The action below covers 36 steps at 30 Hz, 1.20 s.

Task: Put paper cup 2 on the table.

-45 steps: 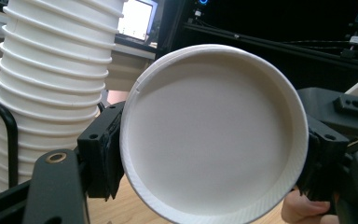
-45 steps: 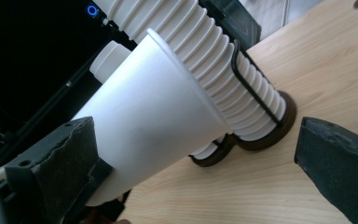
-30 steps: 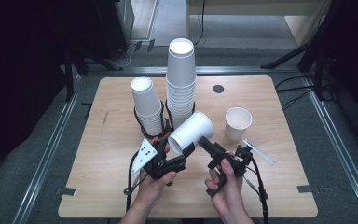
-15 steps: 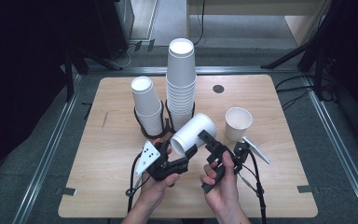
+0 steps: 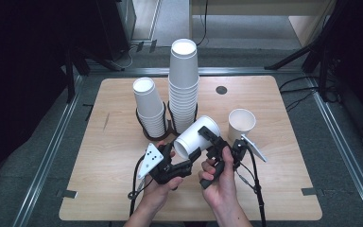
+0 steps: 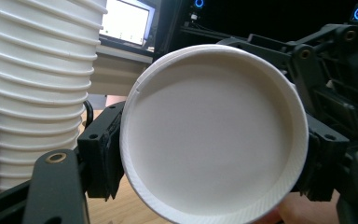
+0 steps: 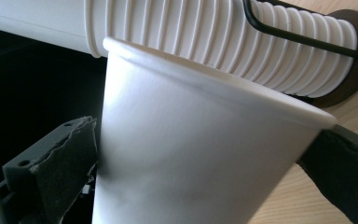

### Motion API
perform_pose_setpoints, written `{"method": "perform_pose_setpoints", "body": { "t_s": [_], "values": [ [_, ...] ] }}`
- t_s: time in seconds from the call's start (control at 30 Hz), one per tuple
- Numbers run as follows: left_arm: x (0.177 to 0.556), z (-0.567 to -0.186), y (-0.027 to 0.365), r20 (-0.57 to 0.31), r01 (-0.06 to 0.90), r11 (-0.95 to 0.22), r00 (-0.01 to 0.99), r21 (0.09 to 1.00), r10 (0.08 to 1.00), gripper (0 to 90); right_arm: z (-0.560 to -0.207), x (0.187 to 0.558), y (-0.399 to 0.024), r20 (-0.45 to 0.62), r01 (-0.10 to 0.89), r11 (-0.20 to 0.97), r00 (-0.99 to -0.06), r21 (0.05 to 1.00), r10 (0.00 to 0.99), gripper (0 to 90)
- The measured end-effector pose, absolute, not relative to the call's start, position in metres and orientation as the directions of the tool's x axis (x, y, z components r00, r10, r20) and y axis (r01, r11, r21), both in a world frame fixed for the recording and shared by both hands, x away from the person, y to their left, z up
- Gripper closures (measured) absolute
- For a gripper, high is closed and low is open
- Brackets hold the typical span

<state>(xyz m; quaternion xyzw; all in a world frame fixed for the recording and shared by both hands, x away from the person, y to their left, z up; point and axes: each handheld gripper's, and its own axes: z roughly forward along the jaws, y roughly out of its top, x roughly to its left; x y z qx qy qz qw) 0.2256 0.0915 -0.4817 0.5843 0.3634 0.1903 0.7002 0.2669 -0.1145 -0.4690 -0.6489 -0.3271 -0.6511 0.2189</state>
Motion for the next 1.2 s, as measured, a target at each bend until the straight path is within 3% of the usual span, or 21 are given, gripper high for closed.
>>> {"method": "perform_pose_setpoints", "body": {
  "t_s": [0.2,0.3,0.6,0.67,0.8,1.2],
  "values": [
    [0.225,-0.482,0.089,-0.282,0.162,0.236,0.678,0.958,0.679,24.1,-0.472,0.272,-0.115,0.995,0.722,-0.685,-0.059,0.097,0.078,0.0],
    [0.225,-0.483,0.089,-0.283,0.165,0.235,0.68,0.958,0.676,24.0,-0.474,0.271,-0.117,0.997,0.714,-0.696,-0.056,0.08,0.056,7.7],
    [0.226,-0.481,0.091,-0.31,0.216,0.223,0.675,0.951,0.669,21.1,-0.476,0.267,-0.117,0.993,0.691,-0.713,-0.102,0.118,0.066,14.0],
    [0.227,-0.479,0.092,-0.333,0.244,0.227,0.672,0.943,0.662,11.1,-0.475,0.265,-0.118,0.988,0.664,-0.732,-0.129,0.152,0.087,14.2],
    [0.227,-0.477,0.099,-0.35,0.263,0.231,0.678,0.937,0.646,2.3,-0.466,0.262,-0.123,0.967,0.59,-0.768,-0.195,0.248,0.162,14.3],
    [0.223,-0.474,0.129,-0.326,0.262,0.203,0.63,0.943,0.705,0.0,-0.454,0.258,-0.124,0.793,0.429,-0.668,-0.336,0.609,0.508,14.5]
  ]
}}
